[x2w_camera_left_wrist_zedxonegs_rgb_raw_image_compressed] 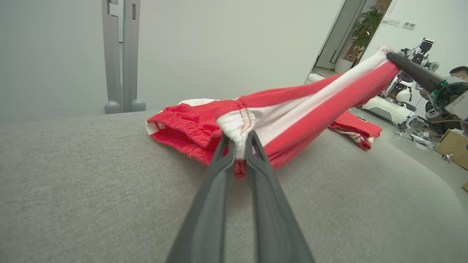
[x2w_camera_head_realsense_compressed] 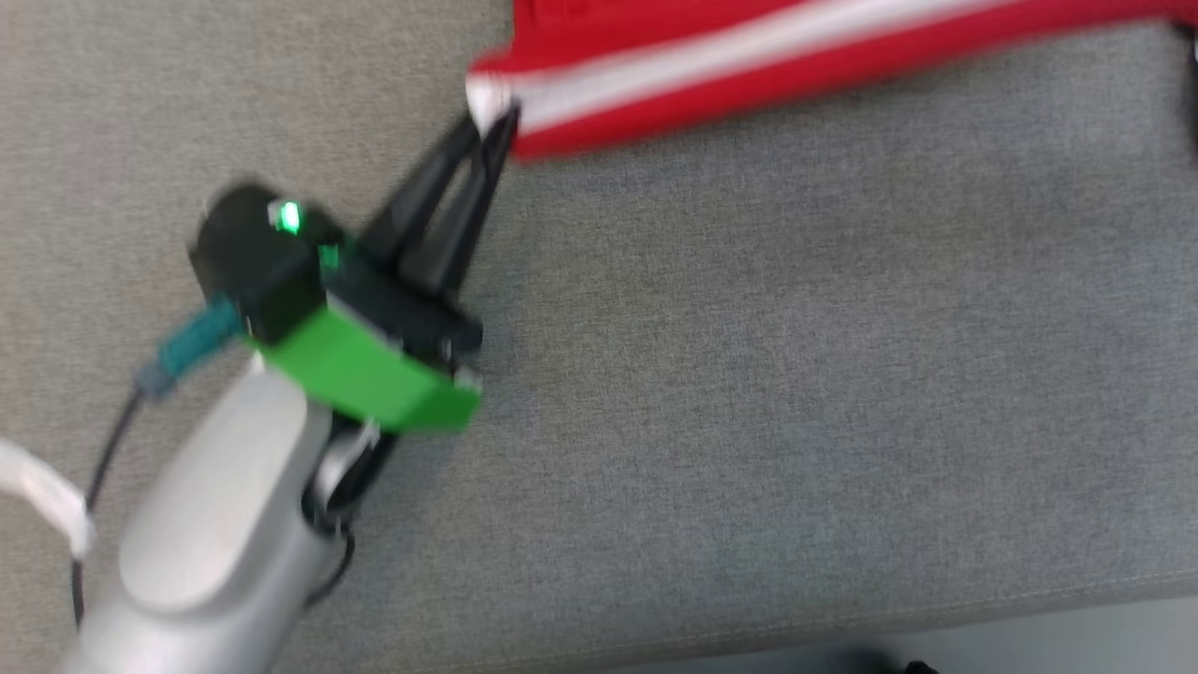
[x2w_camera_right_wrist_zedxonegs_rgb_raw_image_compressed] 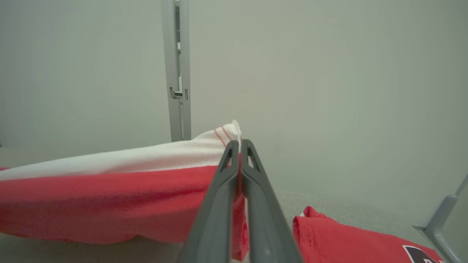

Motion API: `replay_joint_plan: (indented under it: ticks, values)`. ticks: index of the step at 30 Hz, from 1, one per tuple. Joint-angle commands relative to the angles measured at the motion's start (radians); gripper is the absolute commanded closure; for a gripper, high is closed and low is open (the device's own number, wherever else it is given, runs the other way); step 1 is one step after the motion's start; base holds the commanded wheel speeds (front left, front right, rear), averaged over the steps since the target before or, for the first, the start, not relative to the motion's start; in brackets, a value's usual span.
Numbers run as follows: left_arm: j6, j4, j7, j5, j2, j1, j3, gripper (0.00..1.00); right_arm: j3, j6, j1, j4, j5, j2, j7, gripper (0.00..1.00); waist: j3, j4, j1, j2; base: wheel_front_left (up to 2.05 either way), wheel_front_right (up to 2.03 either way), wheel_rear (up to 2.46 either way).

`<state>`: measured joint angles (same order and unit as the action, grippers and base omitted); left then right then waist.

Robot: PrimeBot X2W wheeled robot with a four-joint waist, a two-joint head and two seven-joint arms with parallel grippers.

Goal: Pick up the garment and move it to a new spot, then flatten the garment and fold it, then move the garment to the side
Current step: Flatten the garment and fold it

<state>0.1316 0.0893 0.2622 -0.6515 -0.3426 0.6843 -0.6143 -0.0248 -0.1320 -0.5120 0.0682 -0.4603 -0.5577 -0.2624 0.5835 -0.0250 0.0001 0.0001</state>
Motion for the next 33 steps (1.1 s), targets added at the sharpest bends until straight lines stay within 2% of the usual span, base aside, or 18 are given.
replay_joint_plan:
  ticks: [1, 6, 10, 15, 19, 23, 30, 33]
  values:
    - [-0.002, -0.02, 0.003, 0.023, -0.022, -0.089, 0.019, 1.0, -0.046, 0.003, 0.064, 0.028, -0.006, 0.018, -0.003, 1.0, -0.075, 0.027, -0.0001, -0.0001, 0.0, 0.0, 0.0]
    - [-0.003, -0.1, 0.003, 0.071, -0.04, -0.335, 0.038, 1.0, -0.142, 0.005, 0.291, 0.116, -0.024, 0.111, -0.004, 1.0, -0.139, 0.038, -0.0001, -0.0001, 0.0, 0.0, 0.0]
    - [-0.004, -0.143, 0.003, 0.086, -0.053, -0.445, 0.031, 1.0, -0.192, 0.006, 0.416, 0.173, -0.028, 0.155, -0.004, 1.0, -0.173, 0.054, -0.0001, -0.0001, 0.0, 0.0, 0.0]
    - [-0.053, -0.197, -0.037, 0.07, -0.069, -0.491, 0.04, 1.0, -0.206, 0.007, 0.486, 0.19, 0.0, 0.143, -0.004, 1.0, -0.182, 0.071, -0.0001, -0.0001, 0.0, 0.0, 0.0]
    - [-0.073, -0.201, -0.094, 0.065, -0.052, -0.422, 0.042, 1.0, -0.198, 0.008, 0.424, 0.143, 0.025, 0.119, -0.004, 1.0, -0.168, 0.086, -0.0001, -0.0001, 0.0, 0.0, 0.0]
    - [-0.077, -0.148, -0.151, 0.074, -0.003, -0.309, 0.028, 1.0, -0.159, 0.008, 0.326, 0.046, 0.039, 0.074, -0.003, 1.0, -0.133, 0.107, -0.0001, -0.0001, 0.0, 0.0, 0.0]
    - [-0.063, 0.023, -0.199, 0.079, 0.1, -0.076, 0.02, 1.0, -0.055, 0.004, 0.103, -0.157, 0.049, -0.025, 0.001, 1.0, -0.065, 0.143, -0.0001, -0.0001, 0.0, 0.0, 0.0]
    - [-0.06, 0.094, -0.206, 0.079, 0.124, 0.004, 0.025, 1.0, 0.014, 0.003, 0.002, -0.232, 0.04, -0.061, 0.01, 1.0, -0.042, 0.151, -0.0001, -0.0001, 0.0, 0.0, 0.0]
